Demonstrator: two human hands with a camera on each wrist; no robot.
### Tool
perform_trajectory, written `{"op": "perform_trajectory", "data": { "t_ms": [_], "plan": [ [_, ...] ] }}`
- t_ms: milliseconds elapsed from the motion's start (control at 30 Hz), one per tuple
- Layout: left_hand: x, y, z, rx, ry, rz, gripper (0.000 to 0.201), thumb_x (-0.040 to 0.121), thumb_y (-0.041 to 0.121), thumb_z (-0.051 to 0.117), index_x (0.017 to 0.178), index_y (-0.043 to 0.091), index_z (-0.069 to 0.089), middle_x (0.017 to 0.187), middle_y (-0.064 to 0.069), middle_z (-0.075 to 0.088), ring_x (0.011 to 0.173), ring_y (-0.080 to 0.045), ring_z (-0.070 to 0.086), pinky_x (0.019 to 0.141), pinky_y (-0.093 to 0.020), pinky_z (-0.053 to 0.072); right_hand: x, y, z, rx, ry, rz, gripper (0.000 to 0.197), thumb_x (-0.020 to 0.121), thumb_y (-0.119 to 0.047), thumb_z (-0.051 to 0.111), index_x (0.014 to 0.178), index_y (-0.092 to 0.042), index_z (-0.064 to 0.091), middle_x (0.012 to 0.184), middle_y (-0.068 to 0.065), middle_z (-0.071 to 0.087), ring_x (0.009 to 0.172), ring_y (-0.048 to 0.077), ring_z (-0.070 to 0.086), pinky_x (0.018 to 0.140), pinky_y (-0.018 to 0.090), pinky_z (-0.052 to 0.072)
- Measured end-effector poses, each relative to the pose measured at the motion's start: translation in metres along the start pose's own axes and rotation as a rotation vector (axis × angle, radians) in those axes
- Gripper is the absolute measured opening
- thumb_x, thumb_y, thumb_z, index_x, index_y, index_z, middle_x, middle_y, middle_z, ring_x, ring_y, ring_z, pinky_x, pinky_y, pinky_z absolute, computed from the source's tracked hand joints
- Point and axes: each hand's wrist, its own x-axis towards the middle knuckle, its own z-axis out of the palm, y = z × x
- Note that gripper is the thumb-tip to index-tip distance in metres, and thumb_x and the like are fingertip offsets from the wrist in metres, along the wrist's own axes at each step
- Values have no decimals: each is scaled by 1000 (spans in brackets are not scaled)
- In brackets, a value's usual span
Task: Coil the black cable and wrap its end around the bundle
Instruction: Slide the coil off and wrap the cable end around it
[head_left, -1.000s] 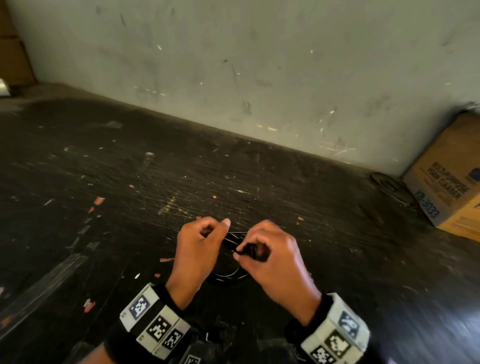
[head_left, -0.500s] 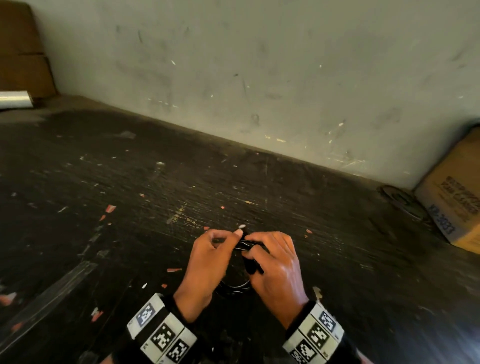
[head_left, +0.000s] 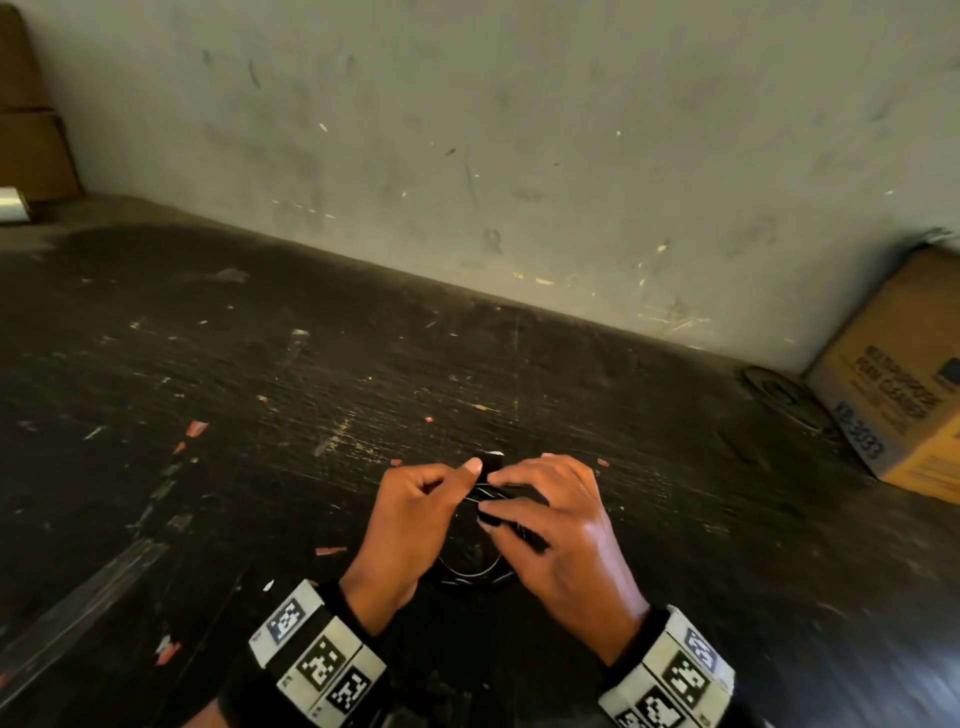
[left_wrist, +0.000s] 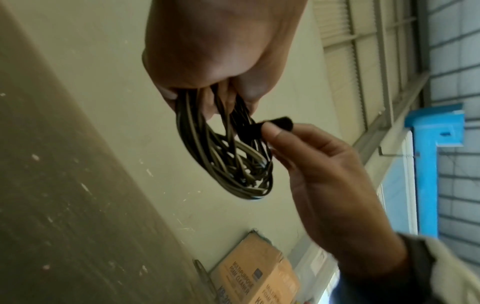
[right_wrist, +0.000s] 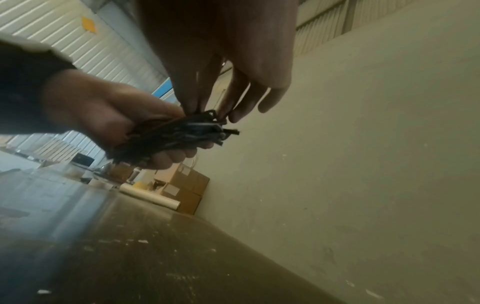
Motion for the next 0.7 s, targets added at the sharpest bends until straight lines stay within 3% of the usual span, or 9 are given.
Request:
{"op": "perform_trajectory", "data": {
  "t_ms": [67, 133, 233, 333, 433, 533, 600, 700],
  "plan": [
    [-4, -2, 2, 41, -4, 65, 39, 88, 24, 62, 59, -3, 61, 50, -5, 42, 48, -13, 37, 52, -29, 34, 2, -1, -3, 143, 34, 128, 14, 83, -29, 69, 95, -27, 74, 109, -15, 66, 109, 0, 56, 100, 18, 37],
    [-8, -3, 2, 79, -32, 114, 33, 89, 22, 61, 58, 10, 68, 45, 6, 49, 46, -6, 42, 50, -23, 37, 3, 0, -6, 321, 58, 295, 11, 80, -22, 72, 90, -24, 75, 110, -18, 65, 109, -2, 58, 96, 15, 43],
    [-13, 0, 0, 115, -100, 188, 25, 89, 17, 61, 68, 22, 73, 52, 12, 64, 49, 4, 54, 52, -12, 42, 3, 0, -11, 534, 41, 438, 12, 80, -13, 72, 89, -18, 77, 111, -12, 69, 109, -1, 61, 95, 25, 52],
    [-15, 4, -5, 119, -151, 214, 29, 89, 13, 61, 64, 23, 71, 48, 14, 61, 47, 4, 52, 51, -10, 39, 2, -2, -14, 652, 20, 467, 9, 80, -10, 72, 87, -14, 77, 95, 0, 75, 93, 12, 70, 84, 33, 57],
    [-17, 5, -9, 139, -189, 229, 31, 88, 18, 61, 58, 21, 70, 49, 6, 56, 49, -2, 48, 51, -19, 40, 5, -4, -15, 692, 26, 520, 3, 76, -9, 76, 79, -8, 75, 86, 6, 75, 82, 16, 72, 76, 31, 59],
    [-16, 9, -8, 162, -199, 231, 33, 88, 22, 61, 57, 16, 68, 49, -1, 52, 49, -8, 46, 53, -27, 40, 7, -2, -15, 754, 93, 569, 12, 71, -1, 79, 74, 0, 67, 76, 0, 74, 70, 9, 70, 65, 19, 55],
    [-15, 13, -6, 167, -175, 221, 38, 88, 21, 62, 49, 21, 64, 46, 5, 49, 47, -7, 45, 53, -31, 42, 6, -3, -16, 767, 114, 575, 15, 71, 2, 78, 71, -1, 64, 68, -2, 71, 63, 7, 67, 61, 16, 54],
    [-11, 17, -3, 198, -136, 219, 40, 87, 23, 63, 46, 18, 61, 46, 1, 46, 46, -12, 42, 54, -38, 40, 5, -5, -19, 758, 121, 601, 15, 73, -1, 77, 76, -9, 64, 70, 1, 69, 66, 9, 67, 64, 20, 56]
  ]
}}
